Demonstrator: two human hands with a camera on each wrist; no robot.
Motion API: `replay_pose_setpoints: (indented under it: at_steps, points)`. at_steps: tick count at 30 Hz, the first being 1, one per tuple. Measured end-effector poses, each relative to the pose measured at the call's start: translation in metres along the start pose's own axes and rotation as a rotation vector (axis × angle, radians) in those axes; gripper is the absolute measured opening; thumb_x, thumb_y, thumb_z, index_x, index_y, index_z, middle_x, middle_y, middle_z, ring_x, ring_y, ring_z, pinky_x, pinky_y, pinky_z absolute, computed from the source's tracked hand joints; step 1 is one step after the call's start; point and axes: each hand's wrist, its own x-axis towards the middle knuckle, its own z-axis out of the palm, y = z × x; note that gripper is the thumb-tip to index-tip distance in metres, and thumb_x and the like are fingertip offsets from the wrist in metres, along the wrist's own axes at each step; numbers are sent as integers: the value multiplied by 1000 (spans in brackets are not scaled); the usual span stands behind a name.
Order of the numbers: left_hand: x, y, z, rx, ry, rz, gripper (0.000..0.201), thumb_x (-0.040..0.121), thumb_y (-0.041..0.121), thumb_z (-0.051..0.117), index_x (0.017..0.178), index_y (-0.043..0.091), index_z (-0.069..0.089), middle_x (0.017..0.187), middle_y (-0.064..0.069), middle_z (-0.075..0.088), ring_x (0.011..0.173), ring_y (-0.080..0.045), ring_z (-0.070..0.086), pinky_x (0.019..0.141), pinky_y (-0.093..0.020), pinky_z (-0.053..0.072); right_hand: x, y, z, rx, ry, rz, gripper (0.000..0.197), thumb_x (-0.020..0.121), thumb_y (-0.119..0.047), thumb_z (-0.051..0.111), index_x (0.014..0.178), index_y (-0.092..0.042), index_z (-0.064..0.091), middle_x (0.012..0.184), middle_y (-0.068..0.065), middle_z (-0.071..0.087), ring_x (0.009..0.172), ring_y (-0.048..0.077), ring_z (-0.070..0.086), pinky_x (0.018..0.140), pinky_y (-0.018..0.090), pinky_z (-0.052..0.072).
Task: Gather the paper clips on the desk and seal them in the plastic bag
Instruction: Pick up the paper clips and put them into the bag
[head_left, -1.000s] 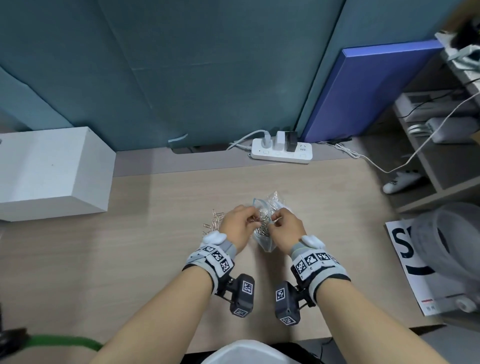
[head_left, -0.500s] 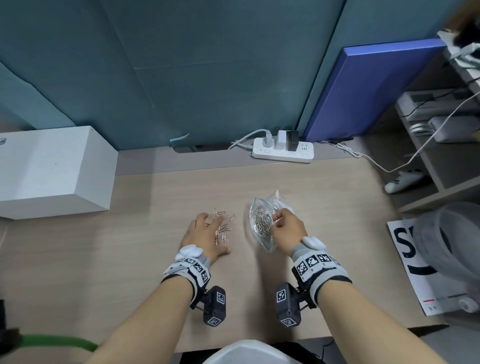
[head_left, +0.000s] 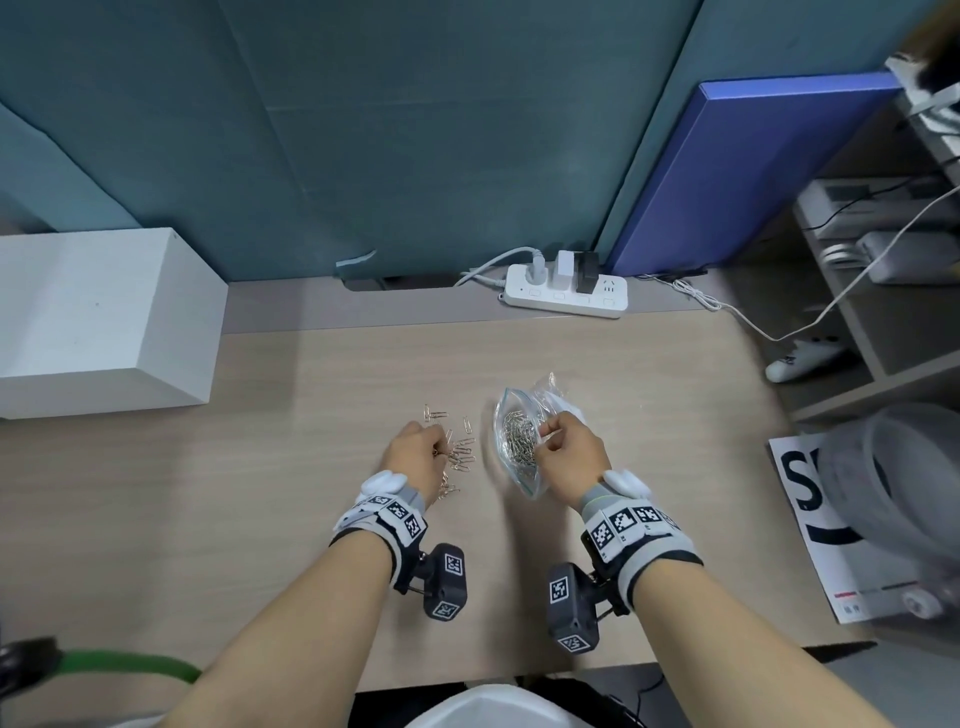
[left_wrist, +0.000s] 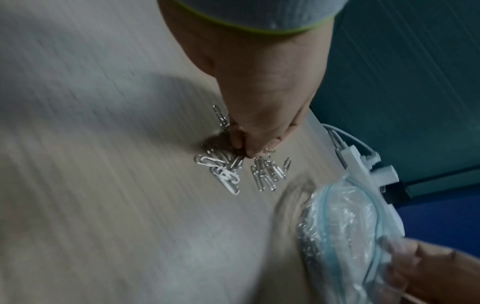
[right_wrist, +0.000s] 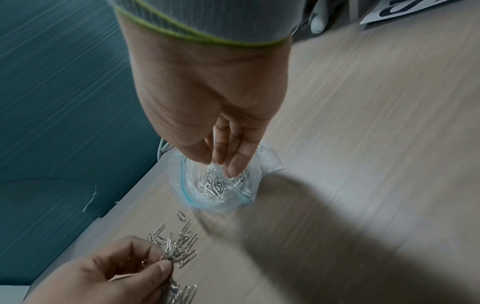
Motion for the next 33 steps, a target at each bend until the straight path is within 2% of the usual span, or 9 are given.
replay_pose_setpoints:
  at_steps: [2, 8, 12, 16, 19, 22, 24, 29, 33]
  points:
    - [0, 4, -1, -69, 11, -18, 23, 75, 11, 67, 72, 33, 60, 86, 8, 58, 78, -18, 60, 68, -28, 49, -1, 0, 1, 0, 2, 1, 19, 83, -12, 52, 91, -27, 60, 80, 0, 71, 78, 24, 68, 73, 36, 57]
    - [2, 59, -7, -447, 4, 101, 17, 75, 12, 79, 78, 26, 72, 85, 7, 66, 71, 5, 58, 69, -5, 40, -3, -1, 2, 5, 24, -12, 18, 85, -11, 52, 91, -27, 59, 77, -1, 70, 77, 24, 67, 72, 35, 56]
    - [2, 77, 2, -454, -149, 186, 24, 73, 14, 85, 92, 27, 78, 98, 10, 69, 81, 0, 65, 82, -23, 52, -5, -1, 1, 6, 15, -20, 18, 86, -11, 52, 92, -26, 59, 75, -2, 68, 74, 23, 66, 69, 34, 53]
    - [1, 51, -2, -352, -17, 190, 31, 73, 19, 85, 100, 31, 76, 102, 13, 63, 91, -9, 62, 90, -32, 51, -6, -1, 0, 13, 19, -13, 18, 85, -12, 51, 92, -26, 59, 75, -2, 70, 75, 23, 67, 71, 35, 56]
    - [-6, 12, -6, -193, 54, 50, 55, 63, 46, 87, 113, 39, 64, 112, 13, 47, 101, -12, 55, 95, -33, 50, -5, -2, 0, 18, 10, -5, 19, 86, -12, 49, 92, -27, 60, 79, -1, 70, 78, 25, 68, 74, 36, 57]
    - [-20, -15, -2, 2, -54, -67, 90, 47, 69, 80, 127, 45, 45, 113, 8, 34, 109, -16, 48, 95, -34, 51, -4, -2, 0, 17, -8, -9, 20, 85, -12, 49, 91, -29, 58, 78, 0, 70, 77, 26, 69, 74, 39, 58]
    - [-26, -20, 5, 31, -76, -72, 91, 49, 63, 84, 127, 42, 43, 111, 6, 33, 108, -18, 47, 93, -35, 52, -5, -2, 2, 15, -17, -11, 21, 85, -11, 49, 92, -29, 58, 78, 1, 71, 75, 25, 70, 74, 40, 59]
    - [-12, -20, 22, -83, 10, -39, 50, 73, 31, 83, 109, 40, 50, 108, 3, 48, 93, -19, 58, 81, -38, 57, -4, -4, 4, 6, -18, -4, 21, 85, -10, 51, 94, -27, 60, 77, 1, 71, 75, 25, 70, 74, 39, 58]
    - [7, -19, 18, -157, 39, 22, 46, 73, 18, 82, 102, 38, 52, 102, 5, 51, 78, -17, 60, 77, -38, 56, -3, -5, 2, -5, -4, -3, 21, 84, -10, 52, 93, -26, 60, 79, 1, 72, 77, 26, 69, 74, 38, 58]
